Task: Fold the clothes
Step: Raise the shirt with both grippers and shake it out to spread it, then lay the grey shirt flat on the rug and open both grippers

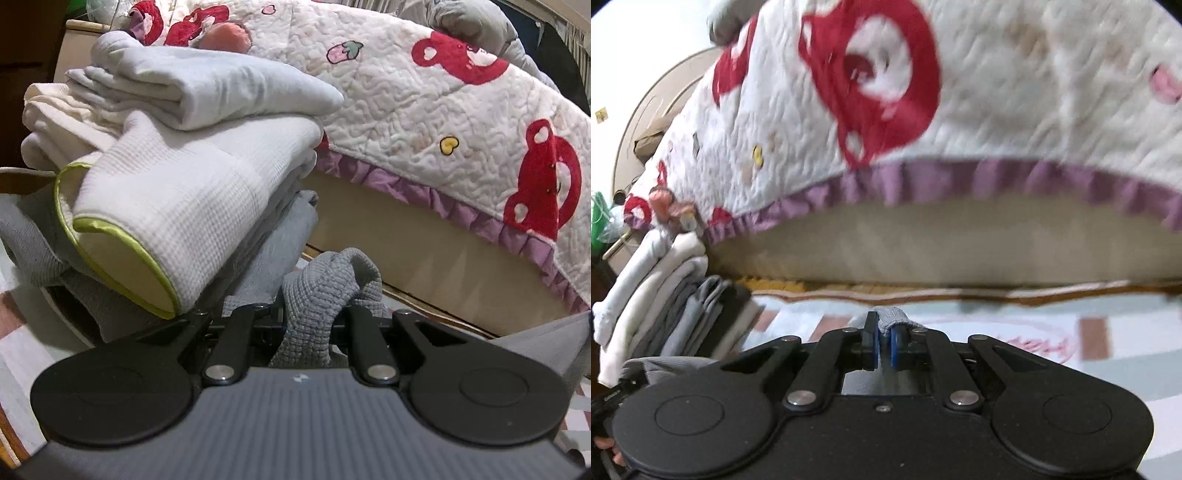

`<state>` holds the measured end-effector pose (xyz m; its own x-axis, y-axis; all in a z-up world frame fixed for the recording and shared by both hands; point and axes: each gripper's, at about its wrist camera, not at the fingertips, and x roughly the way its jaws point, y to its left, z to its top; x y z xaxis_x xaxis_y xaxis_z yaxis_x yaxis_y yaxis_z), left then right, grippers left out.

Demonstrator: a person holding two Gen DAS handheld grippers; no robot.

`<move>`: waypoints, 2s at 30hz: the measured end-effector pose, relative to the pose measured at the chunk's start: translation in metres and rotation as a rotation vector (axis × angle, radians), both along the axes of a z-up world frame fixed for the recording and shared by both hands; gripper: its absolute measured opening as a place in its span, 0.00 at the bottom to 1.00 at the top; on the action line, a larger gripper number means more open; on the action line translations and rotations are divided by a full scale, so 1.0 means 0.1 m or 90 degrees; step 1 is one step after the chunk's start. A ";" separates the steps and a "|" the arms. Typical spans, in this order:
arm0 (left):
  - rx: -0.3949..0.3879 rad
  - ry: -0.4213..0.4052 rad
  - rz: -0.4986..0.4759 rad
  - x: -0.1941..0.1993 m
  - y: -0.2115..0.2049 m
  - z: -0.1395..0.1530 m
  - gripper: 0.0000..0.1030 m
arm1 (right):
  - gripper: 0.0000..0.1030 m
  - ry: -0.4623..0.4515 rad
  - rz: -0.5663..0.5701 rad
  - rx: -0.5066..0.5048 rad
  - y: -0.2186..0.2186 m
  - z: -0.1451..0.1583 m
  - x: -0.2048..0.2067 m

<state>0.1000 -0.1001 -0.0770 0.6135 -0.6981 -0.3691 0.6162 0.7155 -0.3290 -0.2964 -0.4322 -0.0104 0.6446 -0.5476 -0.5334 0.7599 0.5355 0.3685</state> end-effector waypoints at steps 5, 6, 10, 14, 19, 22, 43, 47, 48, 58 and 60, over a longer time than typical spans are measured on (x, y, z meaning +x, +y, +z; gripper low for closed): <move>-0.031 0.007 -0.028 0.02 0.00 0.05 0.11 | 0.07 0.022 -0.057 -0.032 0.03 0.07 -0.31; -0.038 0.009 -0.033 0.03 0.00 0.06 0.11 | 0.07 0.026 -0.068 -0.038 0.03 0.09 -0.37; -0.070 0.019 -0.057 0.02 0.06 0.16 0.10 | 0.07 0.041 -0.112 -0.060 0.06 0.12 -0.58; -0.088 -0.027 -0.061 -0.10 0.17 0.44 0.09 | 0.07 0.039 -0.146 -0.071 0.05 0.11 -0.65; -0.139 -0.080 -0.054 -0.35 0.36 0.98 0.09 | 0.06 -0.011 -0.154 -0.132 0.00 0.61 -0.81; -0.134 -0.133 -0.060 -0.63 0.43 1.30 0.07 | 0.06 -0.033 -0.131 -0.190 0.13 1.02 -0.98; -0.137 -0.344 -0.049 -1.65 0.76 3.24 0.05 | 0.06 -0.049 -0.019 -0.380 1.34 1.97 -2.06; -0.006 -0.298 -0.058 -1.15 -0.03 2.78 0.05 | 0.06 -0.030 -0.048 -0.305 0.80 1.60 -1.86; 0.026 -0.284 -0.064 -1.02 -0.24 2.59 0.05 | 0.06 -0.015 -0.054 -0.279 0.61 1.46 -1.79; 0.173 -0.177 -0.080 0.00 -1.88 0.80 0.21 | 0.06 0.090 -0.191 -0.106 -1.07 0.16 -1.09; 0.246 -0.160 -0.056 0.05 -2.07 0.49 0.41 | 0.11 0.119 -0.201 -0.063 -1.25 -0.05 -0.96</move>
<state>0.1053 -0.3072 -0.0283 0.6620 -0.5925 -0.4591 0.7066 0.6976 0.1185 -0.3921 -0.5573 -0.0151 0.3326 -0.7581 -0.5610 0.9423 0.2908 0.1657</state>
